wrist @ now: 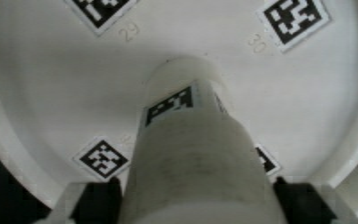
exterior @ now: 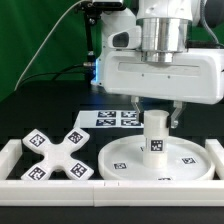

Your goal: Assemble round table

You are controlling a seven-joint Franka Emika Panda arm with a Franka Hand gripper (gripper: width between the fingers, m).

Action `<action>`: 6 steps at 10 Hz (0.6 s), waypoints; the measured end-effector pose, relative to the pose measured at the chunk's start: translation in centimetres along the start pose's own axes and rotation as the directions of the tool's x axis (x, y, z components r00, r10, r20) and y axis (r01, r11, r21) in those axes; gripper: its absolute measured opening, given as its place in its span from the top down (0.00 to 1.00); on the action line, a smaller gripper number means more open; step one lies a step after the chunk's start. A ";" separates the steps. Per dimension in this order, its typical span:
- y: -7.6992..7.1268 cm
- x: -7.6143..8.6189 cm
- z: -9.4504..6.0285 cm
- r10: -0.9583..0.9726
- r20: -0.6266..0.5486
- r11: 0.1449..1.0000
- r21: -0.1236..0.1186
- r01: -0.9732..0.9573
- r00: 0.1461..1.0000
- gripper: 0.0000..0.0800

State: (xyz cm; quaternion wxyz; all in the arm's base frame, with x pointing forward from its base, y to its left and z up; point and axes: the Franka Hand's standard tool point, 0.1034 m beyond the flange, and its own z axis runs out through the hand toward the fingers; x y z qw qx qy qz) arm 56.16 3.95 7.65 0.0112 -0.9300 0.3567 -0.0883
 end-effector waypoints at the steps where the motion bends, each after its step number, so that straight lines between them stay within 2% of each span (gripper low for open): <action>1: 0.2 0.1 0.0 0.176 0.013 0.984 0.012 -0.176 0.984 0.49; 3: 0.3 -0.1 0.0 0.395 0.039 0.918 0.023 -0.396 0.918 0.49; 4: 0.3 -0.2 0.0 0.522 0.054 0.852 0.024 -0.524 0.851 0.49; 6: 0.1 -0.4 -0.1 0.625 0.069 0.779 0.008 -0.627 0.777 0.49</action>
Offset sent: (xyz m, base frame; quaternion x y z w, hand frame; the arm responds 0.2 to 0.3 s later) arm 0.0078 0.0174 0.0033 0.0809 -0.0124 0.3616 0.9287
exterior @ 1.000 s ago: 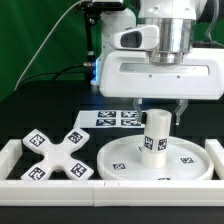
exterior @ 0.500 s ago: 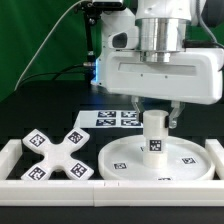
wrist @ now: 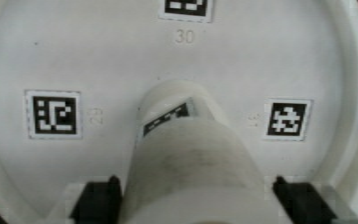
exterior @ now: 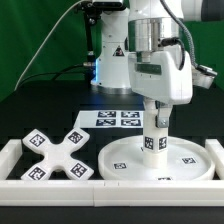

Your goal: Assemble round table

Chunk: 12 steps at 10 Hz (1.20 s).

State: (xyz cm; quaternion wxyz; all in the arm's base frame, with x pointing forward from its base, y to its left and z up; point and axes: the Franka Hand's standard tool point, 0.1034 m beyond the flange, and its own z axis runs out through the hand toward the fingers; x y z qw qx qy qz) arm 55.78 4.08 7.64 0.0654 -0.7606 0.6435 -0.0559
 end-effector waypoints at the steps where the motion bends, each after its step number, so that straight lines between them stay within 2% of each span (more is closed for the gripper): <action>1: 0.0 0.0 0.0 0.046 0.000 0.999 0.001 -0.046 0.999 0.49; 3: 0.1 0.0 0.0 -0.065 0.005 0.998 -0.008 0.065 0.998 0.49; 4: 0.1 0.2 -0.1 -0.171 0.024 0.985 -0.021 0.172 0.985 0.28; 5: -0.3 0.6 -0.2 -0.251 0.023 0.968 -0.012 0.251 0.968 0.22; 6: -0.4 0.6 -0.3 -0.438 0.034 0.899 -0.011 0.439 0.898 0.20; 7: -0.4 0.6 -0.3 -0.535 0.040 0.844 -0.009 0.536 0.844 0.20; 9: -0.4 0.7 -0.3 -0.638 0.040 0.769 -0.005 0.639 0.769 0.19; 11: -0.4 0.7 -0.3 -0.752 0.039 0.659 -0.004 0.752 0.659 0.19; 12: -0.5 0.4 -0.4 -0.861 0.030 0.508 -0.005 0.861 0.508 0.19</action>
Offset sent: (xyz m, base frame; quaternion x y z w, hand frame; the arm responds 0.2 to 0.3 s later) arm -0.0003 0.0025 0.0046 -0.0647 -0.0543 -0.2575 0.9626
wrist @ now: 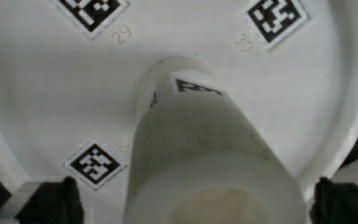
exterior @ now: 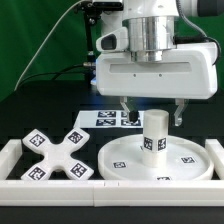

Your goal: Assemble round table

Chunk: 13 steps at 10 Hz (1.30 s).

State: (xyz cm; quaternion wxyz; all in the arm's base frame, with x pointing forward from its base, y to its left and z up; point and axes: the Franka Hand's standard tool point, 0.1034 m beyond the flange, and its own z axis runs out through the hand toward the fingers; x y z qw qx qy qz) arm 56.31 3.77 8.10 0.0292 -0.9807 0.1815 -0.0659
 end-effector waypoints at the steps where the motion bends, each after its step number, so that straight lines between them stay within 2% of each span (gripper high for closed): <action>1: -0.6 -0.2 -0.1 -0.182 -0.019 0.983 -0.006 0.182 0.983 0.19; 2: -0.2 -0.3 -0.1 -0.321 -0.035 0.947 -0.014 0.320 0.947 0.19; 5: 0.3 -0.1 0.0 -0.492 -0.024 0.870 -0.042 0.491 0.870 0.19; 6: 0.4 0.0 0.1 -0.670 -0.001 0.741 -0.067 0.668 0.743 0.19; 8: 0.1 -0.1 0.1 -0.834 0.029 0.547 -0.086 0.833 0.550 0.19; 9: 0.3 0.0 0.1 -0.845 0.032 0.530 -0.086 0.844 0.534 0.19; 10: 0.5 0.1 0.1 -0.875 0.042 0.477 -0.088 0.874 0.482 0.19; 11: 0.5 0.1 0.1 -0.873 0.045 0.482 -0.085 0.872 0.486 0.19; 12: 0.0 -0.7 0.2 -0.843 0.095 0.529 -0.034 0.848 0.530 0.19; 13: -0.9 -0.6 0.1 -0.828 0.104 0.552 -0.023 0.833 0.551 0.19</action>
Offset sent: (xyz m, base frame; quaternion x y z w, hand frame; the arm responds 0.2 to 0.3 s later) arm 0.0000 0.0000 0.0000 0.0000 0.0000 -0.1296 0.9916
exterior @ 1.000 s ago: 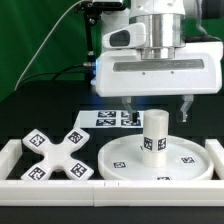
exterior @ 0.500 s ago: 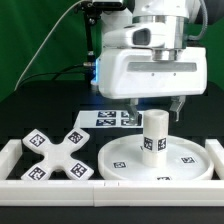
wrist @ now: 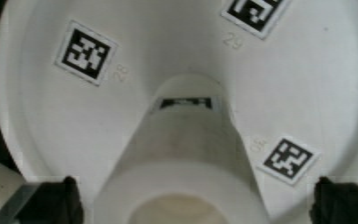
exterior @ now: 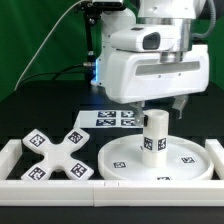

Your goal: Assemble round table

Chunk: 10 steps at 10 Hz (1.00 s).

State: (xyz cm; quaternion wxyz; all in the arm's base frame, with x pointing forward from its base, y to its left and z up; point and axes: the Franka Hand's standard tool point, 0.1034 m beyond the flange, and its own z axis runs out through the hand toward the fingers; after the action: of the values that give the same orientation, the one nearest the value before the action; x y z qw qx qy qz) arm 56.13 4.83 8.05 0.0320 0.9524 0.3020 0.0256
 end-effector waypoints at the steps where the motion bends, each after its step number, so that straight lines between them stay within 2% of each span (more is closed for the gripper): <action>1: -0.5 0.4 0.0 0.010 -0.002 1.000 0.003 -0.010 1.000 0.19; 3: -0.2 0.0 0.2 0.053 0.001 0.999 0.003 -0.053 0.999 0.19; 4: -0.2 0.0 0.2 0.056 0.001 0.998 0.003 -0.056 0.998 0.30; 5: -0.1 0.0 0.2 0.096 0.001 0.995 0.002 -0.096 0.995 0.50; 7: 0.0 -0.1 0.2 0.232 0.001 0.973 0.003 -0.232 0.973 0.50; 10: 0.5 0.2 0.2 0.499 -0.045 0.866 -0.007 -0.499 0.866 0.50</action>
Offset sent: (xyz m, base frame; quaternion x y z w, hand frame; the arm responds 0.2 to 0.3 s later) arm 0.0000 0.0000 0.0000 0.0000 0.0000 0.0000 1.0000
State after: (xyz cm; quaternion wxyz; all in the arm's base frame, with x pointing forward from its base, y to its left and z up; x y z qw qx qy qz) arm 56.57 4.57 7.93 0.0268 0.9970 0.0460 0.0558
